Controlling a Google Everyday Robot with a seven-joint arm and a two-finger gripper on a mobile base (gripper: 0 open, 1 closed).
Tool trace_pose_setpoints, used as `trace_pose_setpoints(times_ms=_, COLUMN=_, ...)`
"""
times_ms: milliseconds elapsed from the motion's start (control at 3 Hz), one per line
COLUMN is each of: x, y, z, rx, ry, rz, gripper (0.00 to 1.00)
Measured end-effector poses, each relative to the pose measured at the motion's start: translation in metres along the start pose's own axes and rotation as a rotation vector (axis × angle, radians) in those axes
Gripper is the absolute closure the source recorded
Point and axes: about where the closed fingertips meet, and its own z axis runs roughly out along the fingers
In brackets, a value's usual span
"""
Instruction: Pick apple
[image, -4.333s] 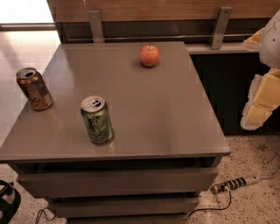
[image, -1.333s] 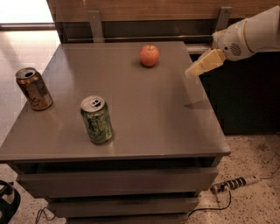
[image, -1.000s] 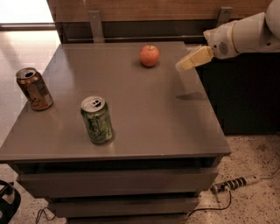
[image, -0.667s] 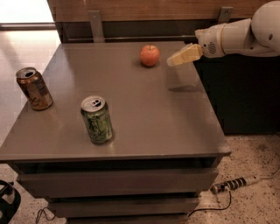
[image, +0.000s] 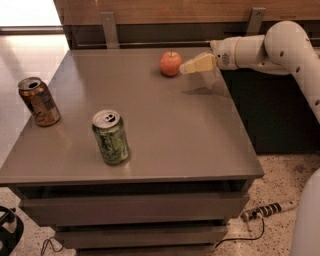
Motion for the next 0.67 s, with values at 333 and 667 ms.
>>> trace_pose_setpoints(times_ms=333, x=0.009, y=-0.008, z=0.023, rx=-0.016, ry=-0.019, rz=0.029, gripper=0.00)
trace_pose_setpoints(times_ms=667, x=0.025, y=-0.013, z=0.062, rx=-0.034, ry=-0.011, rz=0.050, gripper=0.00)
